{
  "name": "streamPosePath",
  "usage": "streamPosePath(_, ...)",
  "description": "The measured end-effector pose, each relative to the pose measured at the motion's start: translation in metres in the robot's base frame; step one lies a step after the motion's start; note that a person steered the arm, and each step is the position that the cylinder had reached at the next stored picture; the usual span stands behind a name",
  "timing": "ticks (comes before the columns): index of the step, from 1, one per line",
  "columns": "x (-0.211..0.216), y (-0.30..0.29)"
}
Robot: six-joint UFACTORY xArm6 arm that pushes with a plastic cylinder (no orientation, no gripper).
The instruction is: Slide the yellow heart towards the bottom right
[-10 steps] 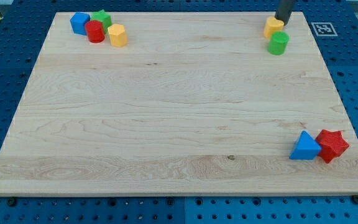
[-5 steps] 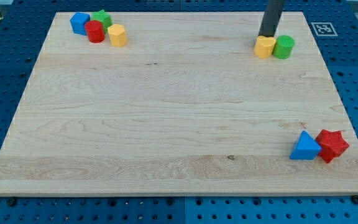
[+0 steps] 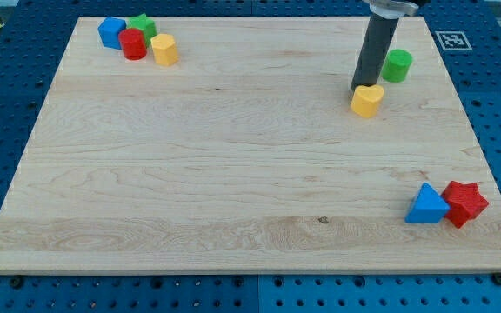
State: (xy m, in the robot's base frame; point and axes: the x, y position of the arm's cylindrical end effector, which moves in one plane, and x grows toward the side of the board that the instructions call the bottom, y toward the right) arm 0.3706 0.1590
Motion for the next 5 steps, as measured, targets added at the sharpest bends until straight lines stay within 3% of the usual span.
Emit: streamPosePath(5,0.103,-0.004)
